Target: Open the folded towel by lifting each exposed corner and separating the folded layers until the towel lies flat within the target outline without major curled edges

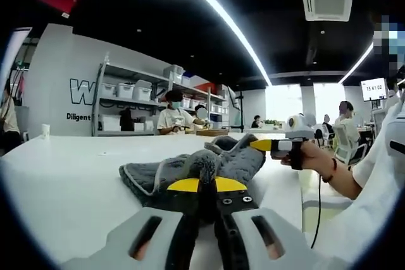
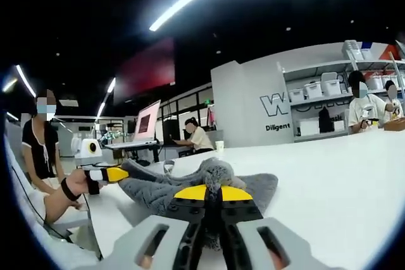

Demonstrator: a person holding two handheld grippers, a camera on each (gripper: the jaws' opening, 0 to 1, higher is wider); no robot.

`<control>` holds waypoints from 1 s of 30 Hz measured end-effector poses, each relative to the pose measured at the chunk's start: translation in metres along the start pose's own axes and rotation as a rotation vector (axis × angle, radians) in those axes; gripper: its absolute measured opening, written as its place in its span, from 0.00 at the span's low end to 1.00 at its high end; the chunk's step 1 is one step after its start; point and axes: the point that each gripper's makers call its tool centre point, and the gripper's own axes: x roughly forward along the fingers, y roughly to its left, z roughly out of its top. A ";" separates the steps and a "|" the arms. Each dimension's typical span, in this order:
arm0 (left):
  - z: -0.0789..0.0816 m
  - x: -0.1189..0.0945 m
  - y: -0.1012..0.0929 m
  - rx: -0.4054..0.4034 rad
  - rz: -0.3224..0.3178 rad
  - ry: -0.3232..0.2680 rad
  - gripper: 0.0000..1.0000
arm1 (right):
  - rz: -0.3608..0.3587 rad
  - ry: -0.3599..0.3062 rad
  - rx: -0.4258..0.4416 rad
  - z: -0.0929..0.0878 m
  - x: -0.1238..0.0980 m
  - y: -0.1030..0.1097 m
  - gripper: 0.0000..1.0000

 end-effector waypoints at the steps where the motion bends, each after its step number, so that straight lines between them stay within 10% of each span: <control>1: -0.001 0.000 0.000 0.000 0.000 0.002 0.04 | 0.000 0.001 -0.002 0.000 0.000 0.000 0.00; 30: 0.002 -0.021 -0.024 0.046 -0.054 0.012 0.10 | 0.108 0.053 -0.122 -0.005 -0.025 0.016 0.00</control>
